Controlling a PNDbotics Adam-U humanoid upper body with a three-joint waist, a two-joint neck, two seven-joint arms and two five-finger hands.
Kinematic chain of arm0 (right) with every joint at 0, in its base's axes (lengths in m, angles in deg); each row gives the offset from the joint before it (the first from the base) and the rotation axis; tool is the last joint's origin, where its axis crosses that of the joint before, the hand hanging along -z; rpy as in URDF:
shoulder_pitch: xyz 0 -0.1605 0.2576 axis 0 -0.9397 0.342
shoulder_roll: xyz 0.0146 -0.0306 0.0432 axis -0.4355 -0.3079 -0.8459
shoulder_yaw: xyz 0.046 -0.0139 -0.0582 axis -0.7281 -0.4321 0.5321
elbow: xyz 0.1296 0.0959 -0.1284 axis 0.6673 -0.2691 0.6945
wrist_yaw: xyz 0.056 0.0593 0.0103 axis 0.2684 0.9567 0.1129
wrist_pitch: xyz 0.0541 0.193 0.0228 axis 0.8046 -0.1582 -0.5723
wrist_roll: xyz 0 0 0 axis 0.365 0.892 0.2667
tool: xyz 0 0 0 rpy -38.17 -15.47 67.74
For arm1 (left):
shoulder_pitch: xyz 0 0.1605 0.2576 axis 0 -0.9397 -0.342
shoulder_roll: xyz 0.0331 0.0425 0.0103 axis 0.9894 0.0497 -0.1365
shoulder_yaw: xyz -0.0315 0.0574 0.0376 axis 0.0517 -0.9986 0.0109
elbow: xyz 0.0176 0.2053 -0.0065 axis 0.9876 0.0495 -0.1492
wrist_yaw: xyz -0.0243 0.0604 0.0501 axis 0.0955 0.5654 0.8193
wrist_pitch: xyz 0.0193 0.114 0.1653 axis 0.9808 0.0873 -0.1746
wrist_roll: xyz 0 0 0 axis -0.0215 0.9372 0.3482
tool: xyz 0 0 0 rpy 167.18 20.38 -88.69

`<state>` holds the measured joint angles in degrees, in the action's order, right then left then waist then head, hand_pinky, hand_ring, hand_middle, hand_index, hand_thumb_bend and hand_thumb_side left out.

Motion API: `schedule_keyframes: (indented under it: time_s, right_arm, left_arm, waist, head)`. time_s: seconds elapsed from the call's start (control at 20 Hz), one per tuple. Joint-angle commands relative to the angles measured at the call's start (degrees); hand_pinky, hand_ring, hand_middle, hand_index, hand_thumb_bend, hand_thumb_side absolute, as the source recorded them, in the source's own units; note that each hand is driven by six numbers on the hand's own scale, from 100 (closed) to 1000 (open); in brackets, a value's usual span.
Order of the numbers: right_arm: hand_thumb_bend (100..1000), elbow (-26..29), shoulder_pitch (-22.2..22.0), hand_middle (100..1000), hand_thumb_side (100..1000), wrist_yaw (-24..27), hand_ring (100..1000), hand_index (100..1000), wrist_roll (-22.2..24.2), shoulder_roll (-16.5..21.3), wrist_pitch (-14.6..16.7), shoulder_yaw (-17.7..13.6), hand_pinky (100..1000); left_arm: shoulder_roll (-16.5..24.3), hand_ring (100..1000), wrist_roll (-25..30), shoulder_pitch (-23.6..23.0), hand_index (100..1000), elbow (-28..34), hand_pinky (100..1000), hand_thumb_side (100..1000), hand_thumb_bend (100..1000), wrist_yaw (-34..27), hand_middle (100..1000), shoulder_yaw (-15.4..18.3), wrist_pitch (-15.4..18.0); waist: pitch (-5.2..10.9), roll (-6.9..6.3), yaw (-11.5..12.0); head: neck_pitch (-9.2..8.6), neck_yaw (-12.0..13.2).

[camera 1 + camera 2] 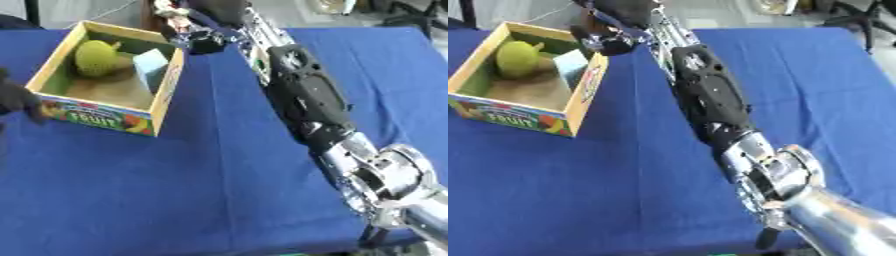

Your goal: Pick up objects on the table and place them in the box.

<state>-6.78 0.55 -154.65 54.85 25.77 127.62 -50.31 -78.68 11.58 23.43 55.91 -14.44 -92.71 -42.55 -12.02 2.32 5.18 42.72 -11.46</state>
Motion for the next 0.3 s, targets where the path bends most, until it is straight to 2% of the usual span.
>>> schedule_keyframes:
  time_s: [0.05, 0.3]
  right_arm:
    - [100, 3.6, -0.3, 873, 100, 3.3, 788, 989, -3.5, 4.5, 2.3, 1.2, 774]
    - [100, 7.4, -5.8, 833, 100, 7.7, 749, 965, -7.8, 11.1, 3.3, 2.7, 740]
  left_arm:
    - [1.3, 485, -0.8, 0.2, 671, 0.5, 366, 723, 100, 0.6, 383, 0.8, 0.1]
    - [1.8, 486, -2.2, -0.5, 670, 0.2, 364, 724, 100, 1.6, 383, 1.9, 0.3]
  waist:
    - [0.79, -0.11, -0.6]
    - [0.65, -0.08, -3.1]
  head:
    - [-0.42, 0.8]
    - [-0.68, 2.5]
